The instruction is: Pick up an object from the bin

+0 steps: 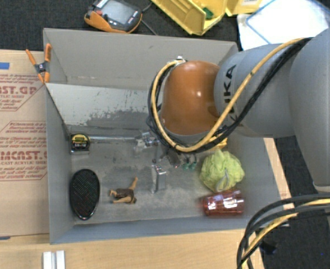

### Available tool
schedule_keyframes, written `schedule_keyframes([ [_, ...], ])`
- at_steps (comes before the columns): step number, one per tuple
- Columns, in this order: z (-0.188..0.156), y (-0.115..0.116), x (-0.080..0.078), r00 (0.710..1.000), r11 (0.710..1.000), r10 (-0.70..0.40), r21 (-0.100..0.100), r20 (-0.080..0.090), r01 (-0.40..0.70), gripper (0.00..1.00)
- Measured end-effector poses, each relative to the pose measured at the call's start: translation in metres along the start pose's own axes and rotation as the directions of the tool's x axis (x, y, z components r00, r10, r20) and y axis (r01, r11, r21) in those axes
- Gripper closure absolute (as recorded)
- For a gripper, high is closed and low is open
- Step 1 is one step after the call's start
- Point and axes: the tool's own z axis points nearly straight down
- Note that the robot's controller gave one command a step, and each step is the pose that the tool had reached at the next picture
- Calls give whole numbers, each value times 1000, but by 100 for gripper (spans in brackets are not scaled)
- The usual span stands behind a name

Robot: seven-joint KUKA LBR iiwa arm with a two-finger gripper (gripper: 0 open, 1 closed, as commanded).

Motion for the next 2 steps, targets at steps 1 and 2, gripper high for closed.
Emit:
schedule_keyframes([
  [1, -11, 41, -17, 969, 969, -245, 2, 10, 245, 0],
  [2, 33, 57, 3, 952, 952, -305, -3, -3, 305, 0],
])
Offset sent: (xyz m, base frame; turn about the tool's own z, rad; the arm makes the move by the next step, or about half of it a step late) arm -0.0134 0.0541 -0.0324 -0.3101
